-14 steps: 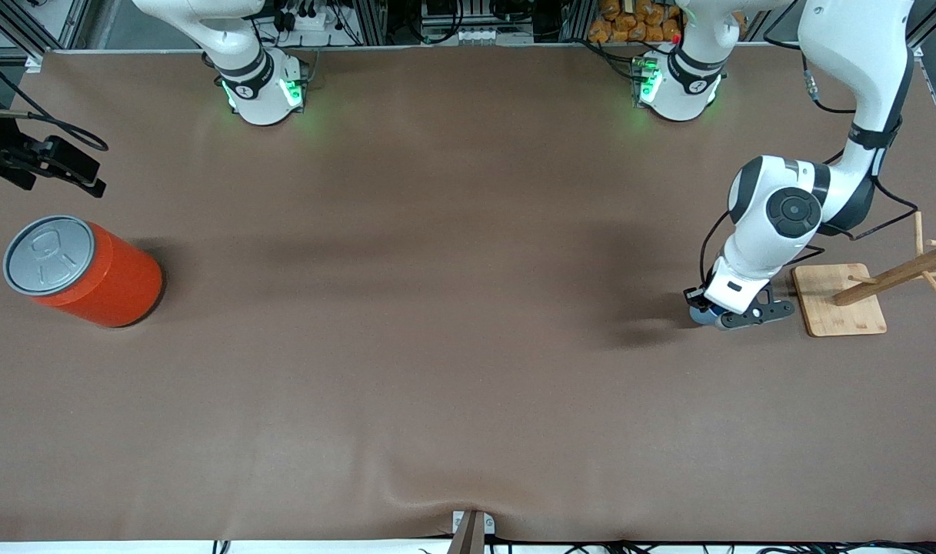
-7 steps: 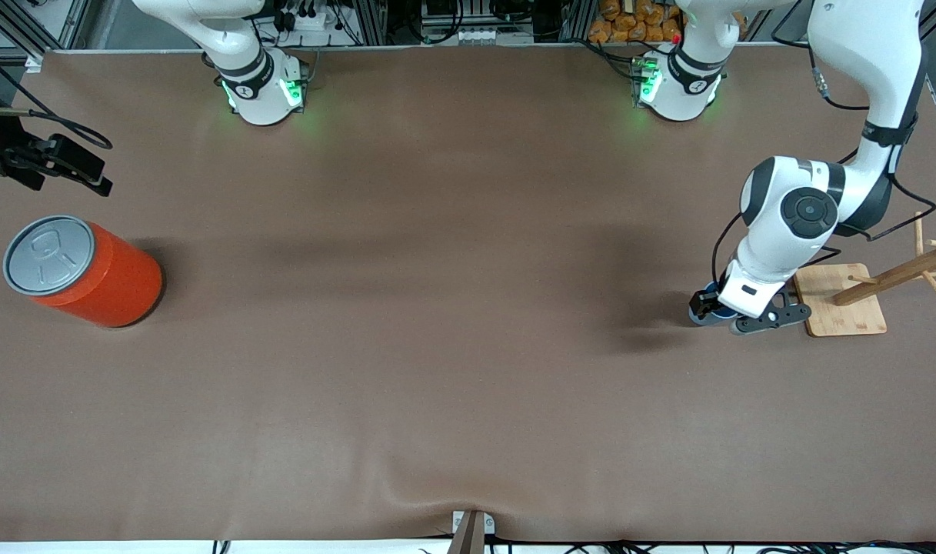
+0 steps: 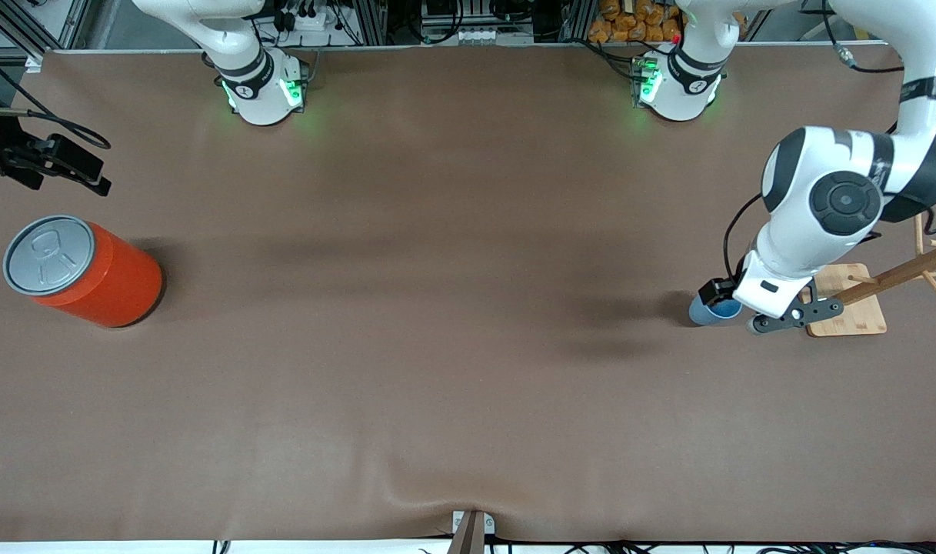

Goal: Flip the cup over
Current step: 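Set the cup upright beside the stand and open the left gripper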

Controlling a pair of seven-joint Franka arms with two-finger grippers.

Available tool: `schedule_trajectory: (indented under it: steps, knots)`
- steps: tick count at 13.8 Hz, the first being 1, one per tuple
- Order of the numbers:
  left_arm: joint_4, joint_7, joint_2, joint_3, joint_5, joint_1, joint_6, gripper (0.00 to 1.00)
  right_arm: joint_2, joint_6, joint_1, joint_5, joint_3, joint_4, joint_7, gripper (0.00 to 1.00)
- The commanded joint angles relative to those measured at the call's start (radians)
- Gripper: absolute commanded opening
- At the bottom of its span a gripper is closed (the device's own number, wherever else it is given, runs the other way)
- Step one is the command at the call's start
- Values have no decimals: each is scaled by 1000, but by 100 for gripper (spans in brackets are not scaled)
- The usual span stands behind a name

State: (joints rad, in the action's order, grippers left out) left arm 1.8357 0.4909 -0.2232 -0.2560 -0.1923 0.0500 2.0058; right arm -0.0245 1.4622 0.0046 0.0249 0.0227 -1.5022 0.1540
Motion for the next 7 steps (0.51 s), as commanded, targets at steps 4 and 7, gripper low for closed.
schedule_trajectory:
  steps: [4, 7]
  knots:
    - [-235, -33, 48, -46, 57, 10, -283, 100, -6, -11, -12, 6, 5, 7, -48, 100]
    - [-324, -126, 70, -40, 77, 13, -379, 100, -6, -11, -15, 4, 3, 5, -96, 100]
